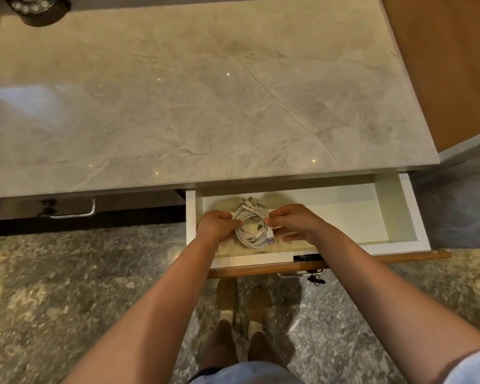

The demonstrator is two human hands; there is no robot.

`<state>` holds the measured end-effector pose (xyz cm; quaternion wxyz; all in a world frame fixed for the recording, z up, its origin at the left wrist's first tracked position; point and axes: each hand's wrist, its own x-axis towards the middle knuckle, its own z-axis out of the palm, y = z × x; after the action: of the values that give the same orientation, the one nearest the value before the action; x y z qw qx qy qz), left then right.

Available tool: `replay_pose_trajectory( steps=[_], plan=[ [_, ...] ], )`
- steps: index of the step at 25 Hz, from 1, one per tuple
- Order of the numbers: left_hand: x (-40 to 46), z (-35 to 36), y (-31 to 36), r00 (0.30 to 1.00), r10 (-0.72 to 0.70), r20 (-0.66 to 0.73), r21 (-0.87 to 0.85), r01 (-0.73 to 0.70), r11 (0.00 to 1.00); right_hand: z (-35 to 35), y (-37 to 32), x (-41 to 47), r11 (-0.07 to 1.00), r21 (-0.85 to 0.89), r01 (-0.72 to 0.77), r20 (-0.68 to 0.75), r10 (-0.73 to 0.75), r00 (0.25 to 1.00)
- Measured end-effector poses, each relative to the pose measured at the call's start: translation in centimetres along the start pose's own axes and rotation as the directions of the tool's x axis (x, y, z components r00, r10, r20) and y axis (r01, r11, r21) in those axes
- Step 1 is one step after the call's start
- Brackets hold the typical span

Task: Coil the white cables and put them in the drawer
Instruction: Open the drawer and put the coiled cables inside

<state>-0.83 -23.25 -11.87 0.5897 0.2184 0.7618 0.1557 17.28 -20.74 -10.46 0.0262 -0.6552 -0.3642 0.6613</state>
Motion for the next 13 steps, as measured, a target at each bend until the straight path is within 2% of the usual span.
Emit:
replay_pose_trajectory(
  steps=[3,5,6,7,8,10,11,12,13],
  plan=[
    [-1.2,-0.6,0.9,0.996,0.092,-0.002,0.183,-0.09,0.979,0.2,-0.1,-0.9,0.999,-0.036,0.013,-0.104,-0.016,0.994],
    [-3.1,-0.9,1.7,0.979,0.206,-0.003,0.312,-0.194,0.93,0.2,-0.2,-2.3,0.991,-0.081,0.106,-0.237,-0.122,0.964],
    [-4.8,-1.1,1.7,0.95,0.311,-0.021,0.346,-0.284,0.894,0.1,-0.1,-3.4,0.974,-0.135,0.181,-0.31,-0.215,0.926],
    [-6.6,-1.2,1.2,0.895,0.444,-0.053,0.355,-0.398,0.846,0.2,0.3,-5.0,0.945,-0.197,0.262,-0.38,-0.32,0.868],
    [-8.6,-1.3,0.2,0.802,0.59,-0.093,0.367,-0.523,0.769,0.5,1.0,-7.0,0.9,-0.279,0.336,-0.437,-0.43,0.79],
    [-12.2,-1.1,-3.2,0.57,0.813,-0.118,0.476,-0.686,0.55,1.6,4.1,-10.4,0.732,-0.539,0.416,-0.493,-0.675,0.549],
    [-13.1,-0.6,-5.5,0.489,0.87,-0.065,0.577,-0.693,0.432,2.4,6.2,-11.6,0.635,-0.685,0.356,-0.468,-0.759,0.453],
    [-13.4,0.1,-8.1,0.449,0.894,0.014,0.673,-0.665,0.324,3.1,8.6,-12.1,0.548,-0.795,0.261,-0.425,-0.809,0.407],
    [-13.3,1.0,-10.6,0.446,0.89,0.097,0.743,-0.627,0.234,3.9,11.0,-12.2,0.48,-0.863,0.157,-0.383,-0.824,0.417]
  ],
)
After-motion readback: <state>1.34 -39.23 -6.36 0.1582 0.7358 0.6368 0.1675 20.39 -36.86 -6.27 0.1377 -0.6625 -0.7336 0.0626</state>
